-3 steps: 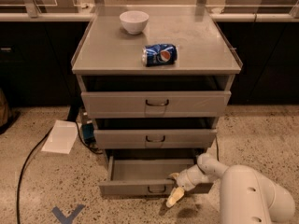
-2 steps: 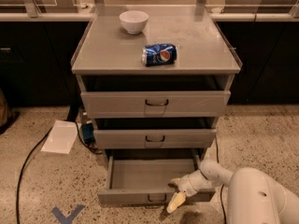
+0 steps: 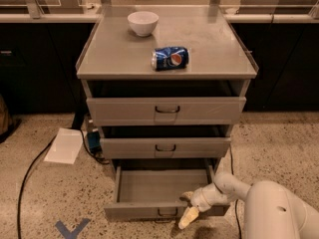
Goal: Open bottom drawer
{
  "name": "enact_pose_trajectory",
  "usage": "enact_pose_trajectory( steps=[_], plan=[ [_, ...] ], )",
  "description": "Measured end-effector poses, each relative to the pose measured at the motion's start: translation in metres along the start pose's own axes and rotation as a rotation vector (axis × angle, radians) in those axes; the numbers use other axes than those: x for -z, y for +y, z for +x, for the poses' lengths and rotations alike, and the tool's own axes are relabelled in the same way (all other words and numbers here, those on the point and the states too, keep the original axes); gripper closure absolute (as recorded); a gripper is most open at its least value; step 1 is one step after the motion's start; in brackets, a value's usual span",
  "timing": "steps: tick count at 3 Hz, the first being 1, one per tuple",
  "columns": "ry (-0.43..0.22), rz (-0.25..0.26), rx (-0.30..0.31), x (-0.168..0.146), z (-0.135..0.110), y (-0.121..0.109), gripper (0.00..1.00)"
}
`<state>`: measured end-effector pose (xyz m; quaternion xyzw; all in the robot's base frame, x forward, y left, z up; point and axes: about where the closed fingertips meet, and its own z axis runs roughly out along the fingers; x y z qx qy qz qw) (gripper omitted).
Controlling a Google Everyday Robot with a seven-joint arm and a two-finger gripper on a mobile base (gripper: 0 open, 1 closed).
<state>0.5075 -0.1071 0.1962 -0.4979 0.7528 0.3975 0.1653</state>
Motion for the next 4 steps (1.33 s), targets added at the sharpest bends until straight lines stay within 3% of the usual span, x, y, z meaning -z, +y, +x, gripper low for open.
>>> enact_pose_trajectory(
  steps=[2,3,4],
  plan=[
    [-0.024,-0.077,-0.073,0.003,0.028,0.059,0.00],
    [-0.024,-0.078,-0.073,0.003,0.028,0.059,0.00],
    [-0.026,-0.116,-0.086,0.001,0.034,0.070,0.00]
  ],
)
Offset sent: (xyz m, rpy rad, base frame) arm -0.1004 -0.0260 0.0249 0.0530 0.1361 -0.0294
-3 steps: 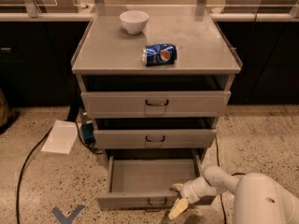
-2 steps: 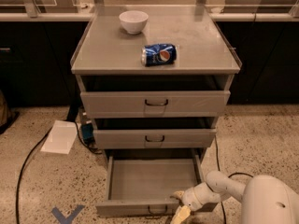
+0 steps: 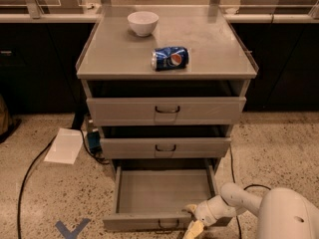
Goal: Open bottom drawer
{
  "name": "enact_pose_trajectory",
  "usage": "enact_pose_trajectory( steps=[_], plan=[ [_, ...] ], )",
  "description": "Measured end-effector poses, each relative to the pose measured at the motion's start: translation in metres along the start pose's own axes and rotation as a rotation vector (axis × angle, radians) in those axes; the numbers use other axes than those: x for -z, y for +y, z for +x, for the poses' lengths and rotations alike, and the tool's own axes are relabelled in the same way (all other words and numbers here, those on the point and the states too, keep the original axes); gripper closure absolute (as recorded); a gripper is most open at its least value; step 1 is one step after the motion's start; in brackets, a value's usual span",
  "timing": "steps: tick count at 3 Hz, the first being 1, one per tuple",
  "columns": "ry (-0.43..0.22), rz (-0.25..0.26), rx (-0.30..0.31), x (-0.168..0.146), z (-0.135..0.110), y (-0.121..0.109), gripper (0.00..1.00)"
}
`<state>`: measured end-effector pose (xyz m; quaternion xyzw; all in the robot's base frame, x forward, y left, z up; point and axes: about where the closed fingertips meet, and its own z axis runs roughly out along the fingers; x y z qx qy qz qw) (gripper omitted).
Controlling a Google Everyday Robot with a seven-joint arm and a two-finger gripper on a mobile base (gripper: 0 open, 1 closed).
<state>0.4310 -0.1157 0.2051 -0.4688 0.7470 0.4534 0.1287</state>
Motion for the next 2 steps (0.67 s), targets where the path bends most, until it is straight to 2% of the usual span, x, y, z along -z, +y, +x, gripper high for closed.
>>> enact_pose_trajectory(
  steps=[2],
  plan=[
    [0.000,0.000,0.000,0.0019,-0.0053,-0.0035,0.00]
  ],
)
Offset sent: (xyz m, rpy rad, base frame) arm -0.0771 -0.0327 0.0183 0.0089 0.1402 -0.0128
